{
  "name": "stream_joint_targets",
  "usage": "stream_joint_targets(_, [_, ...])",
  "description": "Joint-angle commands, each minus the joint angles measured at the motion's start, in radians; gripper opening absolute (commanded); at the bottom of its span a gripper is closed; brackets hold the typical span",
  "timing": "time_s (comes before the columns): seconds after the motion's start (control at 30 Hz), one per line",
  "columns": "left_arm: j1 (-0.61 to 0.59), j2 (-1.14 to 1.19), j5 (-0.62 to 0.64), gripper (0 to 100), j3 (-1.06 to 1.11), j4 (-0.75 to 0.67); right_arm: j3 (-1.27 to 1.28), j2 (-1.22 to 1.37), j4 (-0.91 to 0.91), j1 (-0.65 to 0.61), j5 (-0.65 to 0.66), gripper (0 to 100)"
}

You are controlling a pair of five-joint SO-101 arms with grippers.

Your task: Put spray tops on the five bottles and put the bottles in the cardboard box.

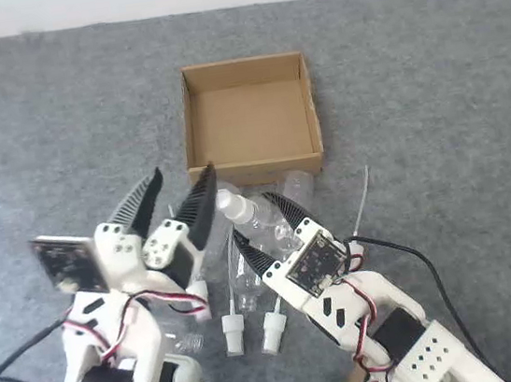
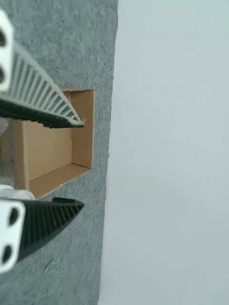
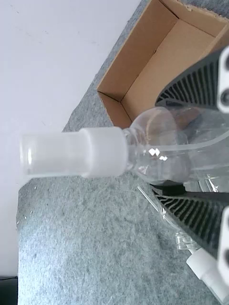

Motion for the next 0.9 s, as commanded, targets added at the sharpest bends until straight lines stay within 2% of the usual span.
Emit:
stream_joint_targets(0.0, [-0.072, -0.005, 0.048, 22, -0.045, 0.003, 0.015, -0.024, -0.022, 0.002, 0.008, 9.7])
stream_joint_targets(0.3, [-0.078, -0.005, 0.068, 22, 0.022, -0.009, -0.035, -0.024, -0.024, 0.005, 0.005, 9.7])
stream_joint_targets(0.57, [-0.078, -0.005, 0.068, 22, 0.13, -0.153, -0.072, -0.024, -0.022, 0.005, 0.005, 9.7])
stream_joint_targets(0.7, [-0.077, -0.003, 0.069, 22, 0.156, -0.172, -0.077, -0.024, -0.024, 0.005, -0.003, 9.7])
stream_joint_targets(0.87, [0.003, -0.003, 0.068, 22, 0.18, -0.172, -0.097, -0.025, -0.022, 0.027, -0.041, 9.7])
